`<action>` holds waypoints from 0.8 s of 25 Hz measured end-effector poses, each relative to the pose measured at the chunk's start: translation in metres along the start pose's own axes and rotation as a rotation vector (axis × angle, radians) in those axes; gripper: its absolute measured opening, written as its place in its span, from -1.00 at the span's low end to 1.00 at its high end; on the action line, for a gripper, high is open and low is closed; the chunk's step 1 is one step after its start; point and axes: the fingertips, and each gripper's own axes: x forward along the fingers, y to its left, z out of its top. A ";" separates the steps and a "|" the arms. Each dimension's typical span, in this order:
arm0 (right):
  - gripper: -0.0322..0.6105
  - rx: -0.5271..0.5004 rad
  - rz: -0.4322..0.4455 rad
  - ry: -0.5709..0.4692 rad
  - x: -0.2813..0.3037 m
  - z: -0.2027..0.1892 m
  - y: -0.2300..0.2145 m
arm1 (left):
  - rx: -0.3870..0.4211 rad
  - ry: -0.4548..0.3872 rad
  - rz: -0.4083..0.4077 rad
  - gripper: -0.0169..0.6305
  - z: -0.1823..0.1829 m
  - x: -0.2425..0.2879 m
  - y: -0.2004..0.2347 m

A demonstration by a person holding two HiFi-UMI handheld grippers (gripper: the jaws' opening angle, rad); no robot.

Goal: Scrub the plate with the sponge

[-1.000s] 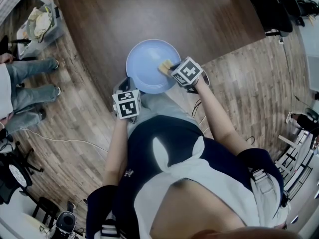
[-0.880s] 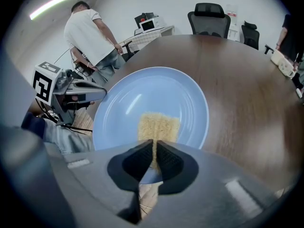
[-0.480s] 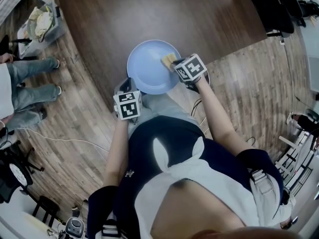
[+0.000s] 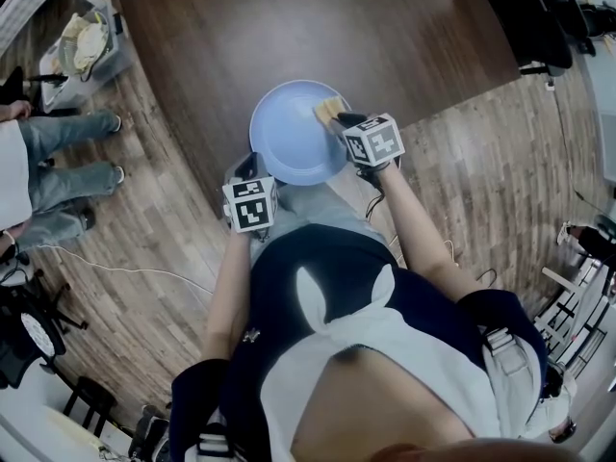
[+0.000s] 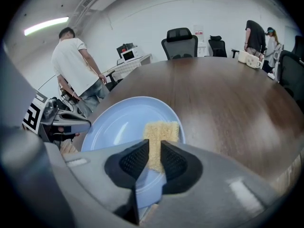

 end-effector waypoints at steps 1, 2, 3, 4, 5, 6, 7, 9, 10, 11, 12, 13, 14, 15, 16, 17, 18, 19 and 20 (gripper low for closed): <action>-0.67 0.008 0.000 -0.045 -0.004 0.006 0.001 | 0.002 -0.017 0.006 -0.94 0.005 -0.002 0.000; -0.67 0.016 0.001 -0.104 -0.009 0.013 0.001 | 0.004 -0.043 0.014 -0.94 0.013 -0.005 0.000; -0.67 0.027 0.008 -0.171 -0.016 0.021 0.003 | 0.007 -0.070 0.018 -0.94 0.022 -0.009 0.000; -0.67 0.037 0.021 -0.236 -0.023 0.030 0.006 | 0.010 -0.095 0.019 -0.94 0.030 -0.011 -0.001; -0.68 0.047 0.039 -0.291 -0.030 0.036 0.010 | 0.014 -0.118 0.014 -0.94 0.036 -0.013 -0.002; -0.70 0.052 0.059 -0.330 -0.037 0.042 0.016 | 0.019 -0.140 0.005 -0.94 0.041 -0.014 -0.004; -0.72 0.053 0.077 -0.357 -0.043 0.045 0.022 | 0.025 -0.161 -0.007 -0.94 0.047 -0.016 -0.008; -0.90 0.043 0.111 -0.398 -0.053 0.051 0.034 | 0.042 -0.205 -0.041 -0.94 0.062 -0.023 -0.016; -0.90 0.036 0.129 -0.415 -0.058 0.054 0.040 | 0.053 -0.230 -0.059 -0.94 0.071 -0.027 -0.022; -0.90 0.031 0.145 -0.430 -0.063 0.057 0.046 | 0.066 -0.255 -0.077 -0.94 0.081 -0.032 -0.027; -0.90 0.029 0.157 -0.442 -0.068 0.059 0.052 | 0.080 -0.277 -0.093 -0.94 0.090 -0.038 -0.033; -0.90 0.028 0.164 -0.451 -0.072 0.062 0.057 | 0.094 -0.295 -0.112 -0.94 0.098 -0.043 -0.039; -0.90 0.027 0.165 -0.460 -0.077 0.064 0.061 | 0.107 -0.306 -0.133 -0.94 0.104 -0.048 -0.046; -0.90 0.024 0.162 -0.469 -0.081 0.065 0.064 | 0.117 -0.314 -0.156 -0.94 0.109 -0.053 -0.054; -0.90 0.018 0.159 -0.477 -0.085 0.067 0.068 | 0.124 -0.320 -0.180 -0.94 0.112 -0.057 -0.060; -0.90 0.011 0.156 -0.484 -0.088 0.067 0.071 | 0.128 -0.324 -0.201 -0.94 0.113 -0.061 -0.066; -0.90 0.003 0.154 -0.491 -0.091 0.067 0.075 | 0.130 -0.327 -0.218 -0.94 0.113 -0.065 -0.072; -0.90 -0.003 0.154 -0.498 -0.095 0.067 0.078 | 0.132 -0.329 -0.229 -0.94 0.112 -0.068 -0.076; -0.90 -0.008 0.153 -0.503 -0.098 0.066 0.081 | 0.135 -0.329 -0.236 -0.94 0.111 -0.070 -0.080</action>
